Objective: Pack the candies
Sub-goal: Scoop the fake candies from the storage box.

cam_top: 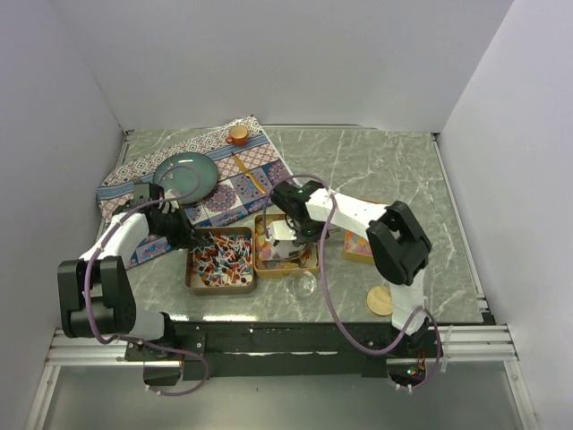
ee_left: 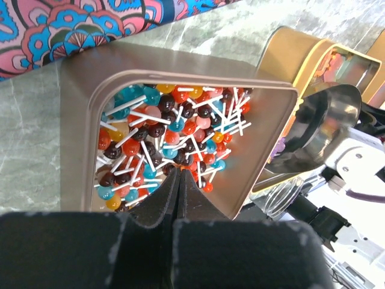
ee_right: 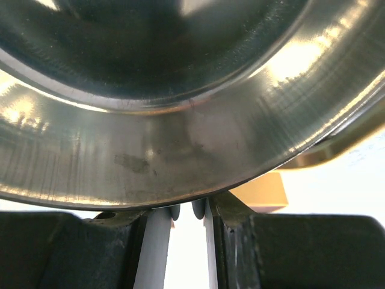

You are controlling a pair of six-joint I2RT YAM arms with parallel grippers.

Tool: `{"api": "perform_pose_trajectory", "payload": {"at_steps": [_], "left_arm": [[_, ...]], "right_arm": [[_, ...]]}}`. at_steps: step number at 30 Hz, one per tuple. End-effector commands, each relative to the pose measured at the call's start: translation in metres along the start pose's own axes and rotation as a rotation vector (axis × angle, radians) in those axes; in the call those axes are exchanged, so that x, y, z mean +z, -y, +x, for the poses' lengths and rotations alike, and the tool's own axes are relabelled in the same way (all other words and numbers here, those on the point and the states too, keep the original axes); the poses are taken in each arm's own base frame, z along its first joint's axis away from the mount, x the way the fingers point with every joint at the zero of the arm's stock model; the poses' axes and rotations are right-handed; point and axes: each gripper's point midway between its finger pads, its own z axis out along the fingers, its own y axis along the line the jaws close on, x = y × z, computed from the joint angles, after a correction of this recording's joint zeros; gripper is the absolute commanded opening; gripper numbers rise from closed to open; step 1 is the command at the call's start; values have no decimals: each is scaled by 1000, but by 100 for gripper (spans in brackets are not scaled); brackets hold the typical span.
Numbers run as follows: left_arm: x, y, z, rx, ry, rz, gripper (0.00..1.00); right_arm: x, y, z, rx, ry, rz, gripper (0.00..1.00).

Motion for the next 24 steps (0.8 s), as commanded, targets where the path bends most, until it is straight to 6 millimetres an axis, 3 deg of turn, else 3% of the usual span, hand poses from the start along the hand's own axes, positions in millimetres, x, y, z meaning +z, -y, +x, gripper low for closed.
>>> {"api": "perform_pose_trajectory", "payload": {"at_steps": [1, 15, 17, 18, 19, 22, 24], "left_arm": [[-14, 23, -25, 89, 100, 52, 1], [-47, 88, -88, 283, 229, 204, 1], [-51, 95, -97, 310, 256, 213, 13], [-56, 101, -104, 325, 277, 219, 24], [-58, 102, -107, 333, 291, 217, 43], [-65, 113, -123, 380, 346, 227, 61], [-69, 122, -133, 409, 374, 250, 65]], "right_arm": [[3, -3, -25, 66, 222, 42, 0], [-12, -12, -5, 165, 441, 134, 0], [-29, -5, 4, 190, 465, 188, 0], [-36, -3, 8, 182, 460, 207, 0], [-43, -1, 14, 177, 456, 230, 0], [-59, -9, 42, 99, 366, 286, 0], [-68, -21, 58, 36, 322, 308, 0]]}}
